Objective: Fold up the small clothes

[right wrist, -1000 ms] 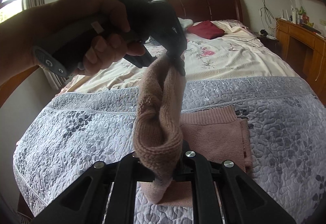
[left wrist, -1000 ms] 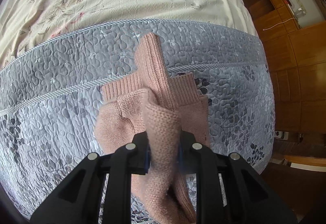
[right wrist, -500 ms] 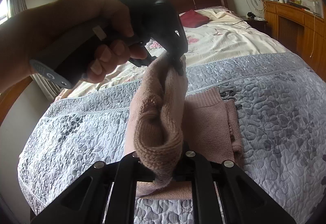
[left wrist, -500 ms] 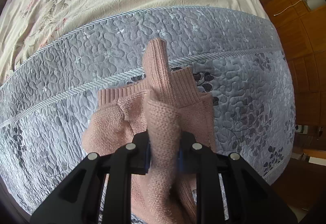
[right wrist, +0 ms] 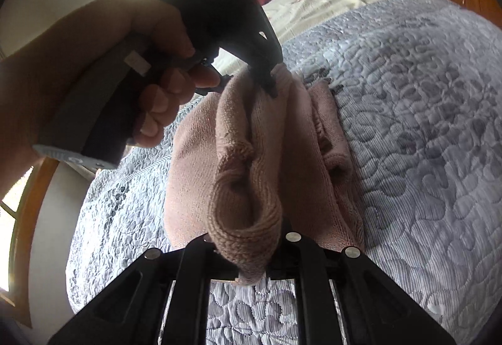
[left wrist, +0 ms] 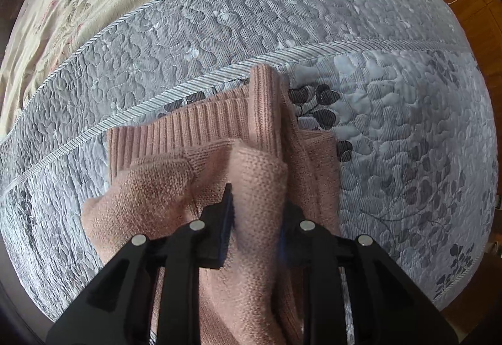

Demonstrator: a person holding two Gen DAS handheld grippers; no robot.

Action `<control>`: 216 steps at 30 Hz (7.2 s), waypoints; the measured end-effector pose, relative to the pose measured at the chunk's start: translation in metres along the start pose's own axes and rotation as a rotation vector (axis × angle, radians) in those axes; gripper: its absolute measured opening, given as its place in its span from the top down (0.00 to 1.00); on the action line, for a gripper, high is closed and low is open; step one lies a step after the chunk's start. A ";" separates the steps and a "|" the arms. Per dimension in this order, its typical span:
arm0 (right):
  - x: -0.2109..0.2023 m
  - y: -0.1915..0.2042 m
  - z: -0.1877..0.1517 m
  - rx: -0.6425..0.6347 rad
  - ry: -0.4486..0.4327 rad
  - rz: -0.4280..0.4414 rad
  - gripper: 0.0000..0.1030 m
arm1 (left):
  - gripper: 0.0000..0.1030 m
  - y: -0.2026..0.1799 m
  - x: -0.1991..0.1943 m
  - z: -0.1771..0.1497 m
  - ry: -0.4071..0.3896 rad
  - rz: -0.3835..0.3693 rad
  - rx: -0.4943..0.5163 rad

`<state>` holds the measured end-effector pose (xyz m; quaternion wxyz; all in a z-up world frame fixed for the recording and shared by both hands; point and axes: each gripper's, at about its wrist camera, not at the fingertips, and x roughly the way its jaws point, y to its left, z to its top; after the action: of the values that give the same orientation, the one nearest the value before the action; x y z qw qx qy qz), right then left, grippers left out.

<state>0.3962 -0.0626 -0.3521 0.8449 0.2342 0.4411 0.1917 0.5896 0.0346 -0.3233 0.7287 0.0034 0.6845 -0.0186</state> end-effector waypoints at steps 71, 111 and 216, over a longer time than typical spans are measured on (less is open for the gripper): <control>0.123 -0.093 0.163 0.076 0.332 0.113 0.88 | 0.42 0.183 -0.001 -0.094 -0.310 -0.838 -0.192; 0.013 -0.062 0.081 -0.050 0.418 0.228 0.33 | 0.11 0.188 -0.027 -0.225 -0.350 -0.810 -0.211; 0.079 0.085 -0.047 -0.331 0.559 -0.021 1.00 | 0.87 0.286 0.029 -0.325 -0.219 -0.773 -0.327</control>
<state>0.3896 0.0594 -0.3798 0.7197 0.0274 0.6212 0.3088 0.2762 0.3297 -0.3785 0.7275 -0.3705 0.5481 -0.1817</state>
